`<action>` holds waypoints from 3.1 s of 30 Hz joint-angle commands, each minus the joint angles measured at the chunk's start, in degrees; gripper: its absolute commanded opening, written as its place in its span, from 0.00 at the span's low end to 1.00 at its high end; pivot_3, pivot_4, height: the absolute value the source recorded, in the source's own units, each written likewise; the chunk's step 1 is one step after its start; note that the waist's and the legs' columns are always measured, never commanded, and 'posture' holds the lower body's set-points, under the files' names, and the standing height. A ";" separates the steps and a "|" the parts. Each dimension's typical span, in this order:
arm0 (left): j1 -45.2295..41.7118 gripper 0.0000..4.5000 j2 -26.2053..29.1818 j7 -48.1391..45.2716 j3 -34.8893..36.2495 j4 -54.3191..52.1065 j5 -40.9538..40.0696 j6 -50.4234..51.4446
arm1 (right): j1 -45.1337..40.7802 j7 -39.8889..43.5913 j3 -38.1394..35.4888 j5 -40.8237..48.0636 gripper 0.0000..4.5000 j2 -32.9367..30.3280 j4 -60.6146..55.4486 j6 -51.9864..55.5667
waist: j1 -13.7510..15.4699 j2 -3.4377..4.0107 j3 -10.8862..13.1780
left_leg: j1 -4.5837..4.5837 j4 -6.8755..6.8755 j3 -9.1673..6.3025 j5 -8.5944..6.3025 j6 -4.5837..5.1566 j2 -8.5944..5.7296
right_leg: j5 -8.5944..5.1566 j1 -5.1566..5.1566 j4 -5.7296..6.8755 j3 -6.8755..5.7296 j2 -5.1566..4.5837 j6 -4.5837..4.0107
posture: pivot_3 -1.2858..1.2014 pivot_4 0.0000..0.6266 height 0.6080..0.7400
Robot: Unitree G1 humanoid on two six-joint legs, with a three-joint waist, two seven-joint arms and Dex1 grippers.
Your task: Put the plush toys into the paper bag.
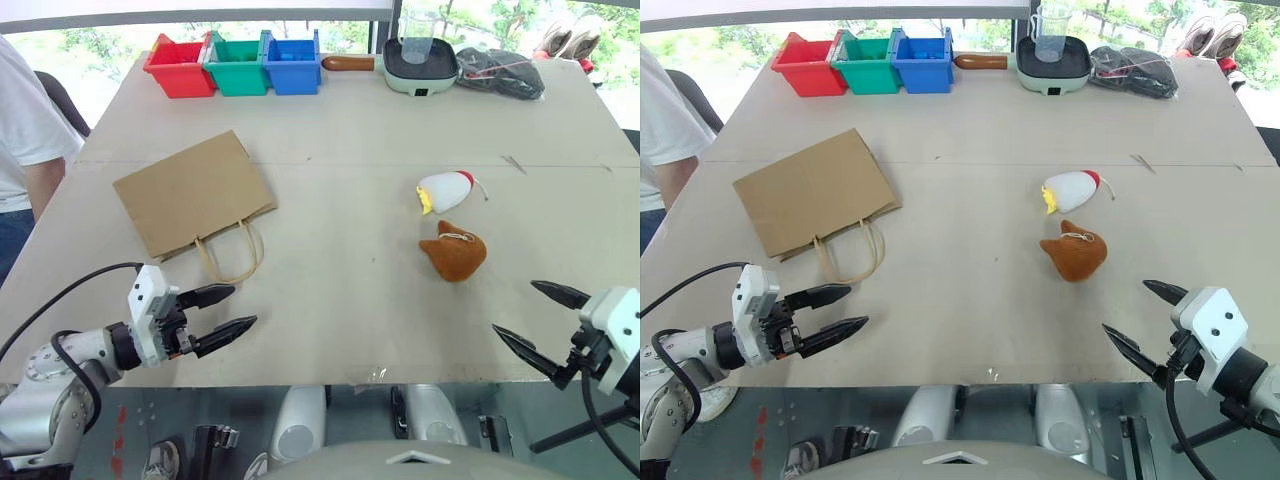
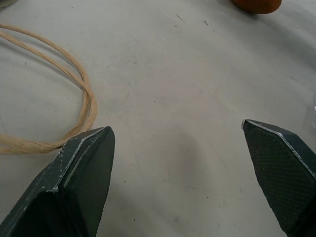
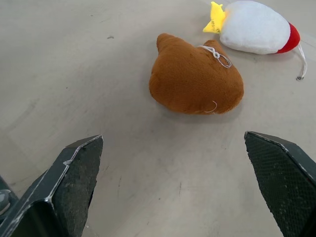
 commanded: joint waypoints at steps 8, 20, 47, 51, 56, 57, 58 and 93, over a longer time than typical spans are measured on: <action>-10.32 0.99 1.46 0.80 8.96 17.47 6.99 -19.36 | -16.60 -4.97 16.78 2.72 1.00 0.81 -3.27 2.38 | -0.07 -0.14 -0.09 | 0.04 -0.03 0.02 0.15 0.31 0.08 | 0.05 -0.07 0.06 -0.10 0.35 -0.08 | 0.52 0.24 1.00; -24.99 0.99 7.29 6.01 1.30 41.27 27.55 -49.90 | -18.16 -5.40 22.60 -1.24 1.00 2.03 0.17 -2.64 | 0.51 -0.41 -0.25 | 0.04 -0.08 0.10 0.13 0.35 0.09 | 0.10 -0.03 0.03 -0.17 0.34 -0.12 | 0.52 0.24 1.00; -43.42 0.01 -2.04 12.96 -19.66 42.88 29.87 -57.70 | -22.63 -14.48 26.52 -5.73 1.00 4.63 -1.08 -2.07 | 0.07 -0.49 -0.29 | 0.04 0.42 0.13 0.17 0.33 0.12 | 0.22 -0.08 0.87 -0.10 0.48 0.17 | 0.52 0.24 1.00; -43.03 0.01 -7.43 10.36 -22.91 33.53 25.71 -50.50 | -24.53 -19.48 29.54 -13.03 1.00 4.26 -1.79 0.69 | -0.03 -0.48 -0.29 | 0.07 0.66 0.10 0.17 0.34 0.12 | 0.24 0.08 0.88 -0.09 0.48 0.17 | 0.52 0.24 1.00; -46.50 0.01 -16.42 4.53 -29.30 29.43 22.13 -47.98 | -26.60 -20.34 32.85 -13.39 1.00 5.33 -1.60 4.25 | -0.03 -0.46 -0.29 | 0.07 0.81 0.03 0.17 0.34 0.12 | 0.24 0.10 0.97 -0.10 0.57 0.17 | 0.52 0.24 1.00; -47.13 0.01 -17.47 2.13 -30.08 28.73 20.46 -48.34 | -26.80 -20.29 33.01 -12.85 1.00 5.66 -1.64 4.97 | -0.06 -0.46 -0.29 | 0.05 0.85 0.00 0.17 0.34 0.12 | 0.24 0.13 0.97 -0.09 0.60 0.17 | 0.52 0.24 1.00; -47.28 0.01 -18.29 -0.55 -30.59 27.16 17.83 -47.76 | -26.92 -20.30 33.23 -12.41 1.00 5.88 -1.70 5.72 | -0.18 -0.46 -0.29 | 0.05 0.85 0.00 0.17 0.35 0.12 | 0.24 0.13 0.96 -0.09 0.60 0.17 | 0.52 0.24 1.00; -42.80 0.00 -13.00 25.67 -7.73 -1.75 -4.54 -2.75 | -60.01 -18.43 51.78 -24.97 0.01 32.95 55.04 -4.47 | -1.57 -0.24 -0.17 | 0.23 0.90 -0.17 0.17 0.35 0.46 | 0.26 0.16 1.20 0.07 1.13 0.09 | 0.52 0.24 1.00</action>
